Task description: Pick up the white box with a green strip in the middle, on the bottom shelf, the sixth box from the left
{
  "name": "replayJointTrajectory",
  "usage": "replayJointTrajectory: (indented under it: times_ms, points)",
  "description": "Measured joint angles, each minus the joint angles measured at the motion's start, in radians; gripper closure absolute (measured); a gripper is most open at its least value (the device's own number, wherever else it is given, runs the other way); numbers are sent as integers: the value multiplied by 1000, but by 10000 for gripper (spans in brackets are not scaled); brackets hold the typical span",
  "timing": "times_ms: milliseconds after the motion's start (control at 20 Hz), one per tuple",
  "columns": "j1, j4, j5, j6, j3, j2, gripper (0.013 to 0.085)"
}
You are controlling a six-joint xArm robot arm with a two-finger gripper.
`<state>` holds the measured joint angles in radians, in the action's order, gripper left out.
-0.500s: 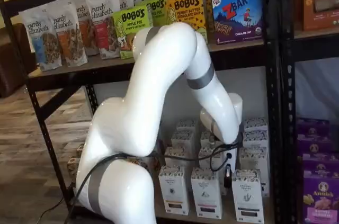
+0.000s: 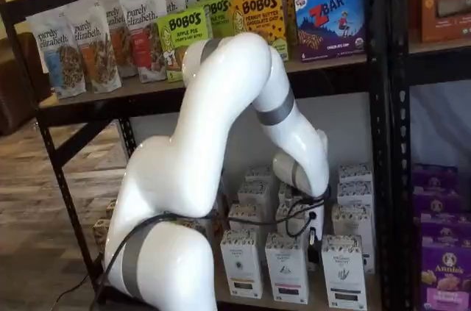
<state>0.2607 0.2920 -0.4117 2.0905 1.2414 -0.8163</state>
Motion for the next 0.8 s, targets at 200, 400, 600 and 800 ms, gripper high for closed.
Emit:
replayJointTrajectory:
  times_ms: [200,400,600,800]
  points:
    - [2,38,16,36,25,-20,130]
    - [8,24,44,31,61,-53,130]
    - [20,11,31,28,125,-97,130]
    - [31,-63,9,-29,205,-152,130]
